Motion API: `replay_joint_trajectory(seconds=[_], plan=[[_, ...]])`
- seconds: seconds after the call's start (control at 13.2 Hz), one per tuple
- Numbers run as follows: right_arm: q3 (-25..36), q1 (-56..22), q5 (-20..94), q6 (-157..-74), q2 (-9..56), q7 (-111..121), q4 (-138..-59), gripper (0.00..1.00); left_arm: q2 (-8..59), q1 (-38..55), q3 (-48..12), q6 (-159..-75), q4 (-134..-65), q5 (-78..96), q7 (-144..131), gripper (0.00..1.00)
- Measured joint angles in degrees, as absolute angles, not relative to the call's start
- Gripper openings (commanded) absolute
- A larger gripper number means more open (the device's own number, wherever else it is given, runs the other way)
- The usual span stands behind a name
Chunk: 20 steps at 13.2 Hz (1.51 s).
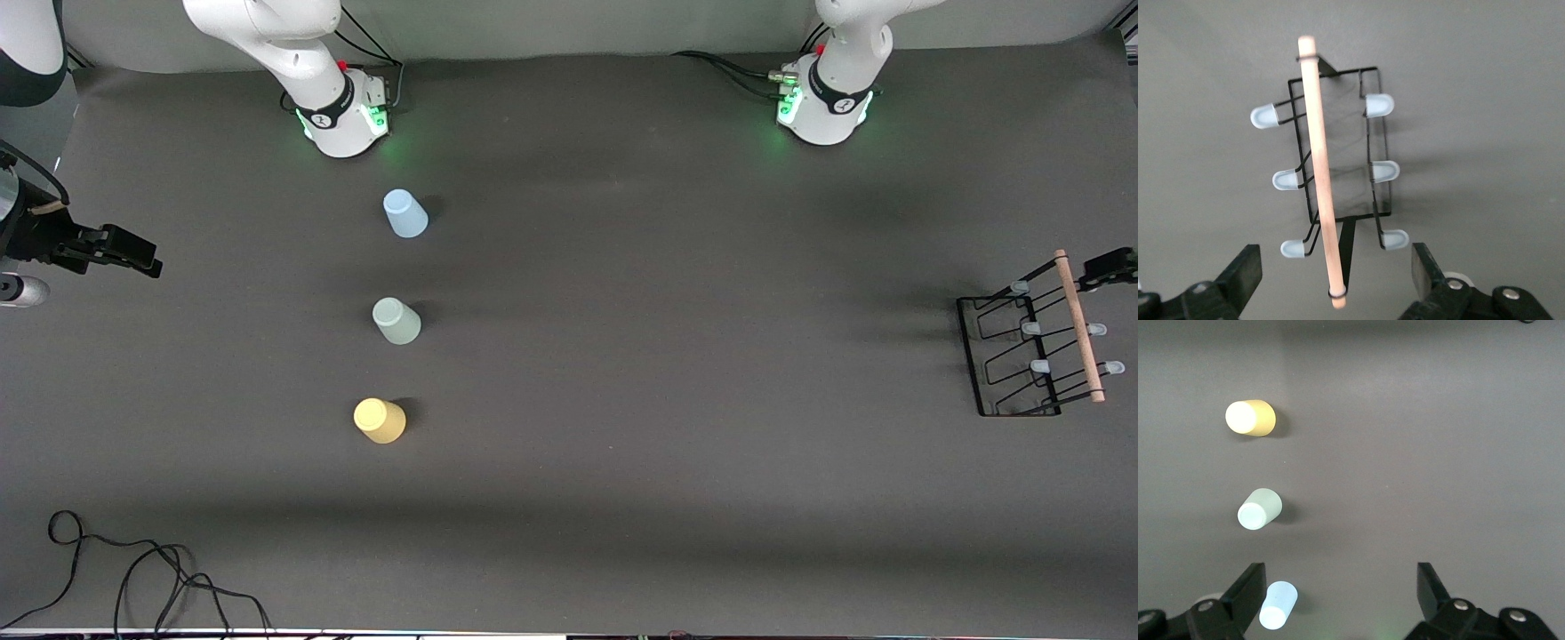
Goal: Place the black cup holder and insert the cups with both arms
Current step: 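Lower the left gripper over the black wire rack's wooden rod, then grasp the wooden rod of the rack with the left gripper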
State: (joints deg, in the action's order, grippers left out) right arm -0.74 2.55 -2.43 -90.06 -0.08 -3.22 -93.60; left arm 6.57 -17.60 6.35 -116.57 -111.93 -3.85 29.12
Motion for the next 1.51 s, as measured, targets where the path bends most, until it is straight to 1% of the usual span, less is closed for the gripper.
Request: replay_joint_trajectory(seconds=[0.15, 0.38, 0.53, 0.6, 0.75, 0.83, 1.28, 1.36, 1.51], plan=[[-0.7, 2.6, -2.4, -90.1, -0.1, -3.2, -93.6, 1.00, 8.5, -18.9, 6.4, -119.1, -113.8, -3.9, 29.6, 1.00], [-0.7, 2.6, -2.4, -90.0, -0.1, -3.2, -93.6, 1.00, 11.4, -19.2, 6.3, -123.1, -114.3, -3.9, 29.8, 0.99], [-0.7, 2.6, -2.4, -90.0, -0.1, -3.2, -93.6, 1.00, 13.0, -19.2, 6.1, -124.7, -114.3, -3.8, 29.8, 0.94], [-0.7, 2.6, -2.4, -90.0, -0.1, -3.2, -93.6, 1.00, 13.6, -19.2, 6.1, -125.6, -114.4, -3.8, 29.8, 0.79], [-0.7, 2.6, -2.4, -90.0, -0.1, -3.2, -93.6, 1.00, 14.3, -19.2, 6.0, -126.5, -114.4, -3.8, 29.8, 0.12], [-0.7, 2.6, -2.4, -90.0, -0.1, -3.2, -93.6, 1.00, 14.3, -19.2, 6.0, -126.6, -114.3, -3.8, 29.8, 0.00], [-0.7, 2.6, -2.4, -90.0, -0.1, -3.2, -93.6, 1.00, 13.7, -19.3, 6.0, -125.5, -114.1, -2.4, 29.5, 0.00], [-0.7, 2.6, -2.4, -90.0, -0.1, -3.2, -93.6, 1.00, 13.4, -19.3, 6.0, -123.9, -113.7, -1.2, 29.4, 0.00], [-0.7, 2.6, -2.4, -90.0, -0.1, -3.2, -93.6, 1.00, 12.6, -19.3, 6.0, -117.9, -109.9, -0.2, 29.0, 0.00]])
